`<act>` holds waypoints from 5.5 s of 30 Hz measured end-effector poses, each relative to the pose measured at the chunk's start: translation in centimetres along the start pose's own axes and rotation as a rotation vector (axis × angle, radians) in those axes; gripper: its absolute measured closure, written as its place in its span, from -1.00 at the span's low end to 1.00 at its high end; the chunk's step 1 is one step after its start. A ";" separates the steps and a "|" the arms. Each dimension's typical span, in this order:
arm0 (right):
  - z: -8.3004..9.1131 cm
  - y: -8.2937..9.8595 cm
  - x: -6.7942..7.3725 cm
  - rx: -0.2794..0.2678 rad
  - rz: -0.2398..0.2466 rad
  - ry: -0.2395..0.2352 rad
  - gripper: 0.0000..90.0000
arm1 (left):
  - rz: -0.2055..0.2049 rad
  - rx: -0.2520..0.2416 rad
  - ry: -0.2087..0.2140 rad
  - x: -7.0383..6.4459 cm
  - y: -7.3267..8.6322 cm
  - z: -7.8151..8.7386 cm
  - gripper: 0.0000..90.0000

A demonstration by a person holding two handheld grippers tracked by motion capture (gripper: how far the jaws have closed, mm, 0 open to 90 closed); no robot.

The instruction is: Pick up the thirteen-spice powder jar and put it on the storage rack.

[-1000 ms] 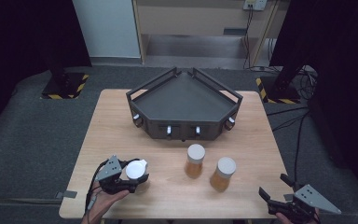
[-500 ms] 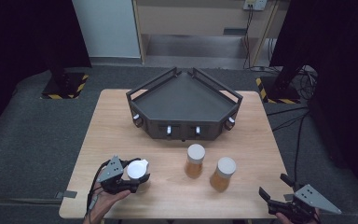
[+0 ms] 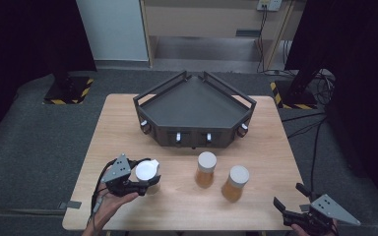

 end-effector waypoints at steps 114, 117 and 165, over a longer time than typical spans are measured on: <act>0.4 0.2 -0.6 -0.011 -0.046 -0.005 -0.88 | 0.114 0.009 -0.314 13.3 -12.6 -14.9 -0.34; 0.4 0.2 -0.6 -0.010 -0.046 -0.004 -0.88 | 0.118 0.002 -0.315 13.3 -12.5 -14.9 -0.34; 0.4 0.2 -0.5 -0.012 -0.039 -0.006 -0.88 | 0.047 -0.151 -0.266 9.9 -18.7 -8.4 -0.95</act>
Point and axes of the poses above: each handheld gripper's, and its own axes: z roughly backward along the jaws, y roughly out of its underside, x roughly to its left, the point moved 9 cm from there along -z, roughly forward along the jaws, and after that the axes turned 6 degrees about -y, right-handed, at the moved point
